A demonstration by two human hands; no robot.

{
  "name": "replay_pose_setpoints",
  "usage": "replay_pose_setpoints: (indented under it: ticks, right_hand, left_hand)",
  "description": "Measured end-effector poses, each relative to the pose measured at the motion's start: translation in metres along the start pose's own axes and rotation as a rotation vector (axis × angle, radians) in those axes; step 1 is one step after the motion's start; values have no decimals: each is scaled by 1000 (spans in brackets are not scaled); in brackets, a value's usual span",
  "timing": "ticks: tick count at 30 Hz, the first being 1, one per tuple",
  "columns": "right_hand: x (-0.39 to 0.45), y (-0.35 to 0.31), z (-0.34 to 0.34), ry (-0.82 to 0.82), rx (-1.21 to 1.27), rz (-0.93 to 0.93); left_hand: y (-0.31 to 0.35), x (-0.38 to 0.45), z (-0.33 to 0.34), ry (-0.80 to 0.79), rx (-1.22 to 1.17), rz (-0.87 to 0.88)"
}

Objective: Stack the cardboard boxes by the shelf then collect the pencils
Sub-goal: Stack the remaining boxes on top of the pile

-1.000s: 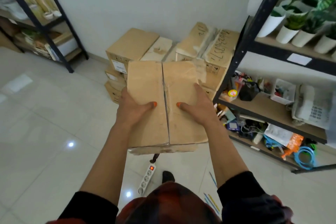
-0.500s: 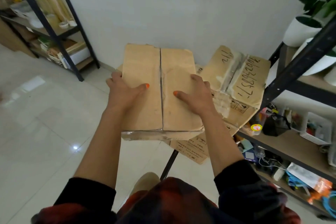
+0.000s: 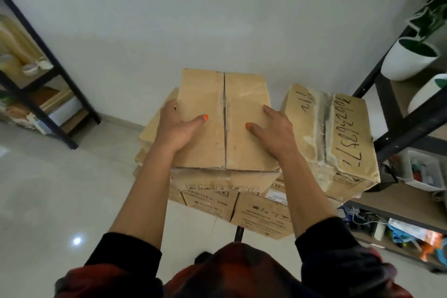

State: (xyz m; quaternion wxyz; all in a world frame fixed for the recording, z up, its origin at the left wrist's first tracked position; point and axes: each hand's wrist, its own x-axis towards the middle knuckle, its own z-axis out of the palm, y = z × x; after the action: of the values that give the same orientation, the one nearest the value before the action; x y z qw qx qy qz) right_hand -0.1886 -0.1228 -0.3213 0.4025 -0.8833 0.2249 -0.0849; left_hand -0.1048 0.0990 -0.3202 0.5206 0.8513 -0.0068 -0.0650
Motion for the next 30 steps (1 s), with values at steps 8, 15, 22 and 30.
replay_pose_setpoints:
  ticks: [8,15,22,30]
  right_hand:
    - [50,9,9,112,-161,216]
    - [57,26,23,101,-307,333]
    - [53,37,33,107,-422,336]
    - [52,37,36,211,-436,356]
  left_hand:
    - [5,77,35,-271,9,94]
    - [-9,110,62,-380,63,190]
    - [-23,108,75,-448,411,236]
    - [-21,119,86,-373,295,241]
